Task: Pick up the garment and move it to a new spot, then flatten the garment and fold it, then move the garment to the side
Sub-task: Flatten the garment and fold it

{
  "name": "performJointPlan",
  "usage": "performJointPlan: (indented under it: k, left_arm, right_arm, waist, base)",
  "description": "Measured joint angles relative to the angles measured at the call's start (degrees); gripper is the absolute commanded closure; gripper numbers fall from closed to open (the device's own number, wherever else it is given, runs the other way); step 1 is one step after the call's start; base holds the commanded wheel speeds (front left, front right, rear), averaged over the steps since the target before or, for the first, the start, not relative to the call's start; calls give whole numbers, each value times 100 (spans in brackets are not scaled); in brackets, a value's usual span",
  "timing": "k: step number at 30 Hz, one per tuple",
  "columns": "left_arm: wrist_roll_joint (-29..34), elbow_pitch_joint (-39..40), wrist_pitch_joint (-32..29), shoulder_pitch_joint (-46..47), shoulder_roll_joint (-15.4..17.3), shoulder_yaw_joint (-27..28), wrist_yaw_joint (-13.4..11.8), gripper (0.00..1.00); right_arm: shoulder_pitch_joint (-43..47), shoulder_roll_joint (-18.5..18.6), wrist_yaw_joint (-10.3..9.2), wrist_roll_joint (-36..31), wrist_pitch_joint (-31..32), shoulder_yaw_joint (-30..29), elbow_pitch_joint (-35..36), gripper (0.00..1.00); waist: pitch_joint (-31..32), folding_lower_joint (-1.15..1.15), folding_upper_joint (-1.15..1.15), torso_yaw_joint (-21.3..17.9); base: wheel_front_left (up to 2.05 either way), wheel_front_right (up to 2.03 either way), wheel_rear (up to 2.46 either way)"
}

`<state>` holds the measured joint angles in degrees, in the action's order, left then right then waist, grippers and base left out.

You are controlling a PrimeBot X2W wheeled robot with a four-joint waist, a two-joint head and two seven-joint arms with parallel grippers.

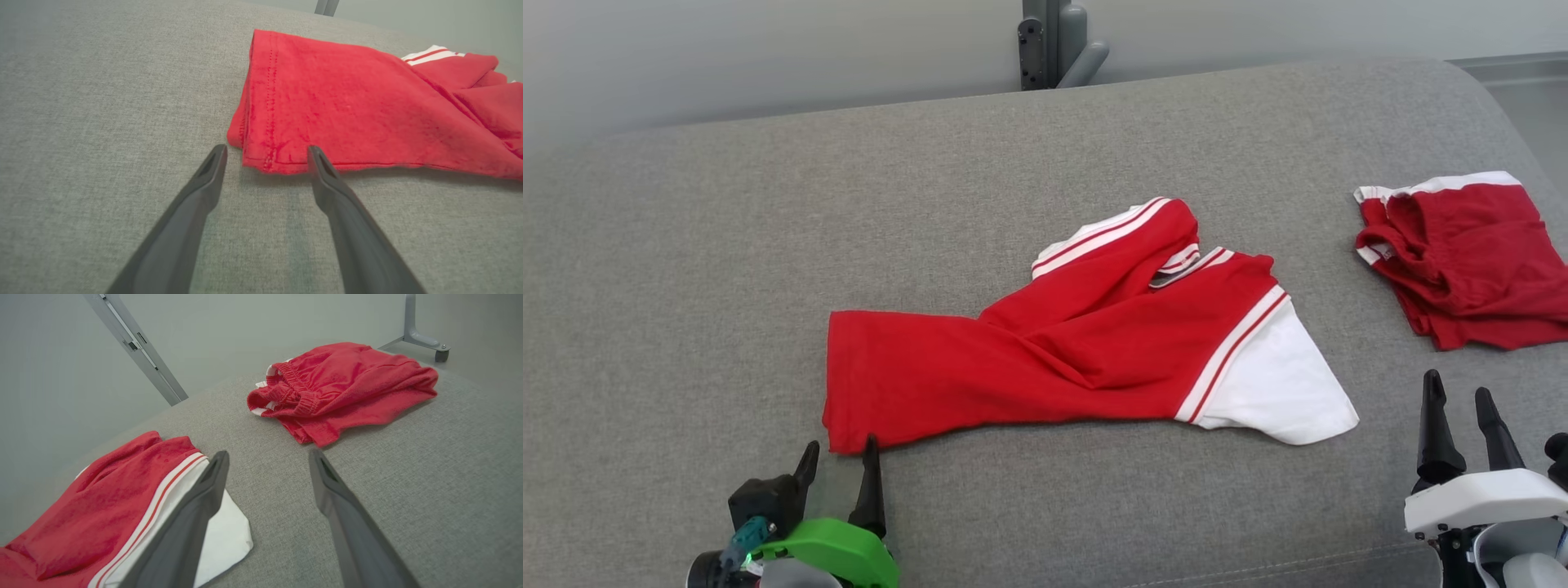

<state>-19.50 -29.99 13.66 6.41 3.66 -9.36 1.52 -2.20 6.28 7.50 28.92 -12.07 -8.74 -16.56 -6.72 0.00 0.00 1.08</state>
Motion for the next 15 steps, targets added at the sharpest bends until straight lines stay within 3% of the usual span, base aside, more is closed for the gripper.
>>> performJointPlan:
  k: [1,7,15]
  left_arm:
    - [-13,-77,2,55,-3,0,-1,2]
    - [-103,-383,54,276,-25,-49,32,100]
    - [-108,-192,107,272,-41,-131,77,100]
  right_arm:
    - [9,-11,0,-3,-14,3,58,0]
    - [56,-78,0,-13,-33,14,256,0]
    - [124,-145,0,-55,-38,-67,326,0]
  waist:
    - [-6,0,0,-25]
    - [-32,0,0,-105]
    - [2,0,0,27]
  base:
    - [0,0,0]
    - [0,0,0]
    - [0,0,0]
